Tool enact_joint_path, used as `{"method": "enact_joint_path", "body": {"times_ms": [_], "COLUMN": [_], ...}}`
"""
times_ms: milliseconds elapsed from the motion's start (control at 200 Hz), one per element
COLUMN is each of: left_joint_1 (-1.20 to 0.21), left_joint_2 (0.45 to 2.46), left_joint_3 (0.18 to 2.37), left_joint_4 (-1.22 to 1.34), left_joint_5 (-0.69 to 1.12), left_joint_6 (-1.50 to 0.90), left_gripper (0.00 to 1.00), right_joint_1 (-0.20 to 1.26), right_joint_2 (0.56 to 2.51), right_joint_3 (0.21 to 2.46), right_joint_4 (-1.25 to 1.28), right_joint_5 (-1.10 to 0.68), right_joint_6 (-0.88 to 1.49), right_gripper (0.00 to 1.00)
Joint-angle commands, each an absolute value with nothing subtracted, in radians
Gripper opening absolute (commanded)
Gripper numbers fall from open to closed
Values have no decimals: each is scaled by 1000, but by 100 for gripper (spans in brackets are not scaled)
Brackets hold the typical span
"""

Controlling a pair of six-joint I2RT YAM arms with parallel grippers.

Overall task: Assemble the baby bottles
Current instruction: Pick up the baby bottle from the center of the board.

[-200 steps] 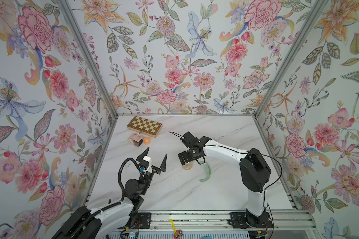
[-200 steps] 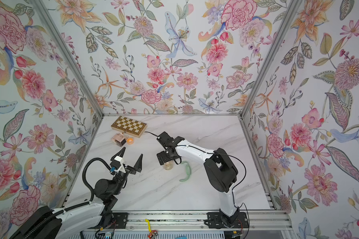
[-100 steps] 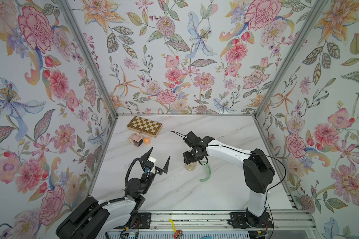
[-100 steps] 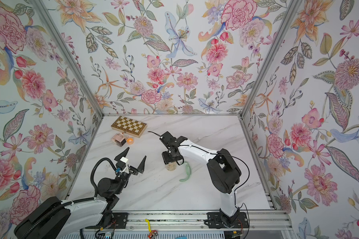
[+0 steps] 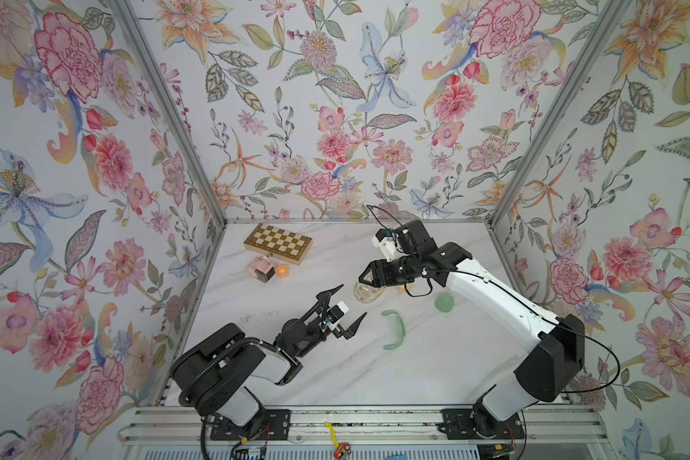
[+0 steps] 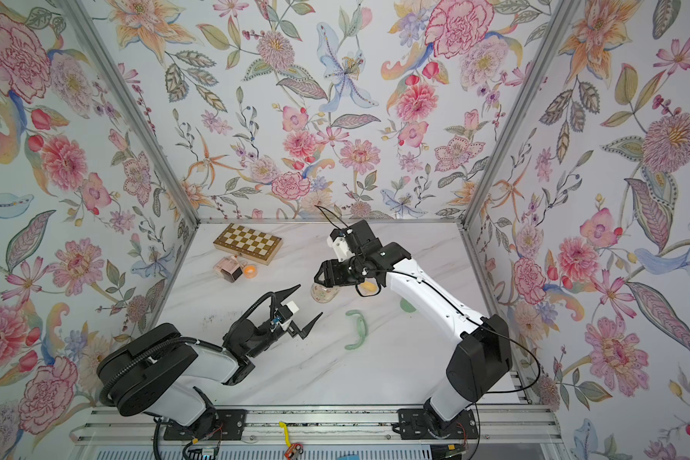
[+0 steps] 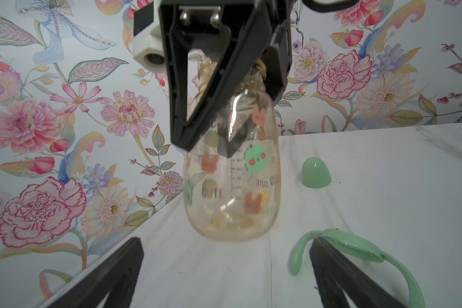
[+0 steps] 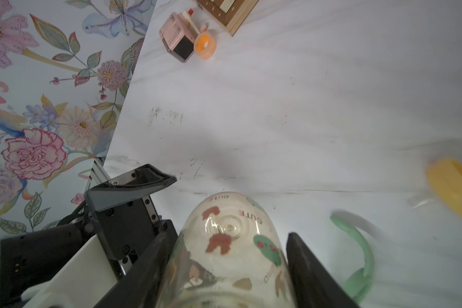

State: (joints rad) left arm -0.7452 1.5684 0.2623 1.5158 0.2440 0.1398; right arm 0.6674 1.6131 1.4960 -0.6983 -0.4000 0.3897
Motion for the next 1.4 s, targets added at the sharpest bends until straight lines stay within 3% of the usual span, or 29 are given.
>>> {"method": "enact_joint_path", "body": {"times_ms": [0,200,360,580,856,946,1006,1081,1121,1396], "left_joint_1": [-757,-757,-756,-751,-723,-711,-689,-670,-669,-653], "left_joint_2": [1614,1633,1622,1594,1522,1520,1537,1603,1639,1789], "left_joint_3": [290,279,272,258,235,228,222,223,224,239], "left_joint_4": [1794,1795,1796,1796,1796,1796,1796,1796,1797,1798], "left_joint_5": [276,289,283,285,322,335,365,400,407,410], "left_joint_6": [165,178,176,161,133,103,49,27,28,23], "left_gripper": [100,99,80,78,42,27,19,15,13,5], "right_joint_1": [710,740,751,750,751,764,773,772,770,677], "right_joint_2": [1629,1618,1632,1641,1652,1654,1647,1622,1603,1396], "right_joint_3": [1470,1423,1400,1385,1354,1348,1336,1315,1307,1248], "right_joint_4": [-670,-597,-597,-600,-598,-596,-583,-547,-527,-529], "right_joint_5": [-470,-527,-511,-473,-442,-441,-427,-424,-419,-317], "right_joint_6": [426,470,472,470,466,465,472,496,506,576], "right_gripper": [37,35,35,35,33,45,71,86,100,99]}}
